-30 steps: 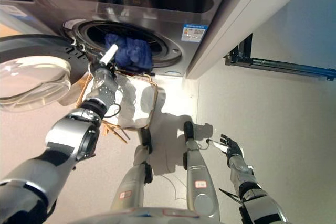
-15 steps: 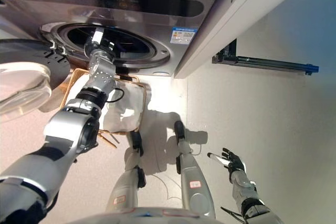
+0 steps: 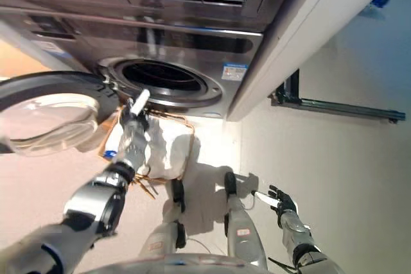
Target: Put the clothes in the basket into the washing machine.
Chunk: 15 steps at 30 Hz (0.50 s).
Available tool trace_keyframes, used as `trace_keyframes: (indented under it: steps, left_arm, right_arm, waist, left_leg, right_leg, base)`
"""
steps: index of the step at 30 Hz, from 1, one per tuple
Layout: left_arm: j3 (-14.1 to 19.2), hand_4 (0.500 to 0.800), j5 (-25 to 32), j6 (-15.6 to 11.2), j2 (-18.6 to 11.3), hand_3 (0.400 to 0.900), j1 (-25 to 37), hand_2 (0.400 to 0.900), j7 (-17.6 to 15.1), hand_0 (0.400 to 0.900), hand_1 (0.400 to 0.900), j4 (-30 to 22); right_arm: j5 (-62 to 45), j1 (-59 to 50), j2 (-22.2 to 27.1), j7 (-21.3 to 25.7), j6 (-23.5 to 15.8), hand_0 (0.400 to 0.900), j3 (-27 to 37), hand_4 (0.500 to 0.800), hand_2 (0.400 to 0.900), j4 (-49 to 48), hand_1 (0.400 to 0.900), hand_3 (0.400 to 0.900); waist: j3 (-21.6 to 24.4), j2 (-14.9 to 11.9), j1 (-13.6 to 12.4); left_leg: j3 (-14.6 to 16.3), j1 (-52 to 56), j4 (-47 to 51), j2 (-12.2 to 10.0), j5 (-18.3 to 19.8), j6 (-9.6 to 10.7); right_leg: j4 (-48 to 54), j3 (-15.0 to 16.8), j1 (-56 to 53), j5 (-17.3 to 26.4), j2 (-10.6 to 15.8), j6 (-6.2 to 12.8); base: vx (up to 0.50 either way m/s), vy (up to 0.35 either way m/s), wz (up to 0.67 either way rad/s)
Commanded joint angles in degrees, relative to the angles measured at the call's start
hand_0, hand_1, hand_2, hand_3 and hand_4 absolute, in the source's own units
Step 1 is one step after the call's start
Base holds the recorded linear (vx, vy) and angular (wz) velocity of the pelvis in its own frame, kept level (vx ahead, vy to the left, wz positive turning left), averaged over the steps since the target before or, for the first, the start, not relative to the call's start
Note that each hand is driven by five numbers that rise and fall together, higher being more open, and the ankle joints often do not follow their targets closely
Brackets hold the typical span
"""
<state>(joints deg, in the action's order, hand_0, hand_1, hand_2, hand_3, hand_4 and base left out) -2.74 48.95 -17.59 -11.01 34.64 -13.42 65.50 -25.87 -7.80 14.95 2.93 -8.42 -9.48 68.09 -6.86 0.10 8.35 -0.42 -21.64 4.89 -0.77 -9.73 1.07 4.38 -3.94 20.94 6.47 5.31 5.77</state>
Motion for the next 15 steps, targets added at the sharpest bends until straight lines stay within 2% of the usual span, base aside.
trace_keyframes:
  steps: [1, 2, 3, 4, 7, 9, 12, 15]
  left_arm:
    - [1.93, 0.8, -8.95, -2.28, -1.9, 0.9, -2.6, 0.9, 1.13, 0.9, 0.9, 3.6]
    - [2.51, 0.8, -11.1, -2.44, -2.01, 0.9, -9.4, 0.9, 3.21, 0.9, 0.9, 4.0]
    - [1.61, 0.8, -14.62, -3.3, -2.02, 0.9, -11.49, 0.9, 2.07, 0.9, 0.9, 3.4]
    - [0.62, 0.8, -17.26, -2.69, -2.3, 0.9, -14.06, 0.9, 2.9, 0.9, 0.9, 4.09]
    - [2.09, 0.8, -16.35, -0.54, -2.51, 0.9, -22.48, 0.9, 10.48, 0.9, 0.9, 6.26]
    - [1.79, 0.8, -17.92, -0.48, -2.36, 0.9, -26.34, 0.9, 13.08, 0.9, 0.9, 6.27]
    - [-3.66, 0.8, -26.46, -0.52, -2.73, 0.9, -32.55, 0.9, 15.69, 0.9, 0.9, 5.22]
    - [-5.69, 0.8, -32.77, 0.08, -2.69, 0.9, -36.48, 0.9, 15.84, 0.9, 0.9, 6.48]
  right_arm:
    - [-0.79, 2.07, 2.4, -0.14, -1.65, 0.9, 2.77, 0.8, 0.9, 1.87, 0.9, 0.9]
    - [-0.59, 2.21, 2.68, -0.8, -2.02, 0.9, 4.2, 0.8, 0.9, 2.62, 0.9, 0.9]
    - [-0.44, 2.61, 2.59, -1.01, -2.1, 0.9, 4.4, 0.8, 0.9, 3.22, 0.9, 0.9]
    - [-0.15, 2.49, 2.66, -1.54, -2.18, 0.9, 4.39, 0.8, 0.9, 3.54, 0.9, 0.9]
    - [0.83, 3.82, 3.66, -3.49, -2.23, 0.9, 6.07, 0.8, 0.9, 4.63, 0.9, 0.9]
    - [1.93, 5.22, 4.1, -5.05, -2.17, 0.9, 6.76, 0.8, 0.9, 5.06, 0.9, 0.9]
    - [4.47, 8.34, 4.32, -6.77, -2.18, 0.9, 6.84, 0.8, 0.9, 4.67, 0.9, 0.9]
    - [7.09, 10.97, 3.85, -7.82, -2.3, 0.9, 6.35, 0.8, 0.9, 4.62, 0.9, 0.9]
  waist:
    - [2.78, -1.23, -1.08]
    - [3.71, -1.24, -2.25]
    - [4.26, -1.24, -2.62]
    - [4.76, -1.26, -3.28]
    - [6.28, -0.9, -4.67]
    - [7.3, -0.65, -5.27]
    - [8.58, -0.24, -6.08]
    - [9.62, 0.12, -6.73]
  left_leg:
    - [-1.29, 3.59, -0.21, 3.23, 6.42, -0.6]
    - [-1.63, 5.06, -0.16, 3.1, 6.33, -0.48]
    - [-1.9, 5.61, -0.11, 3.18, 6.33, -0.55]
    - [-2.08, 6.45, -0.06, 3.09, 6.31, -0.57]
    - [-2.59, 8.64, 0.09, 3.21, 6.28, -0.65]
    - [-2.94, 9.74, 0.11, 3.2, 6.31, -0.64]
    - [-3.63, 11.61, 0.11, 3.15, 6.15, -0.65]
    - [-4.46, 13.62, 0.11, 3.02, 6.24, -0.76]
  right_leg:
    - [0.47, -0.61, -0.86, 1.43, -2.18, -1.82]
    - [0.43, -1.24, -2.42, 0.84, -2.14, -1.84]
    - [0.48, -1.43, -3.14, 0.6, -2.22, -1.89]
    - [0.47, -1.78, -3.96, 0.37, -2.22, -1.9]
    - [0.62, -2.58, -6.48, -0.14, -2.16, -1.67]
    - [0.62, -3.18, -7.79, -0.54, -2.14, -1.54]
    - [0.62, -3.95, -10.0, -0.98, -2.1, -1.35]
    - [0.23, -5.11, -12.57, -1.94, -2.08, -1.34]
  base:
    - [0.0, -0.051, 0.22]
    - [0.02, -0.048, 0.2]
    - [0.02, -0.07, 0.25]
    - [0.04, -0.047, 0.14]
    - [0.01, -0.032, 0.15]
    - [-0.02, -0.021, 0.21]
    - [-0.02, -0.016, 0.22]
    - [-0.01, -0.007, 0.2]
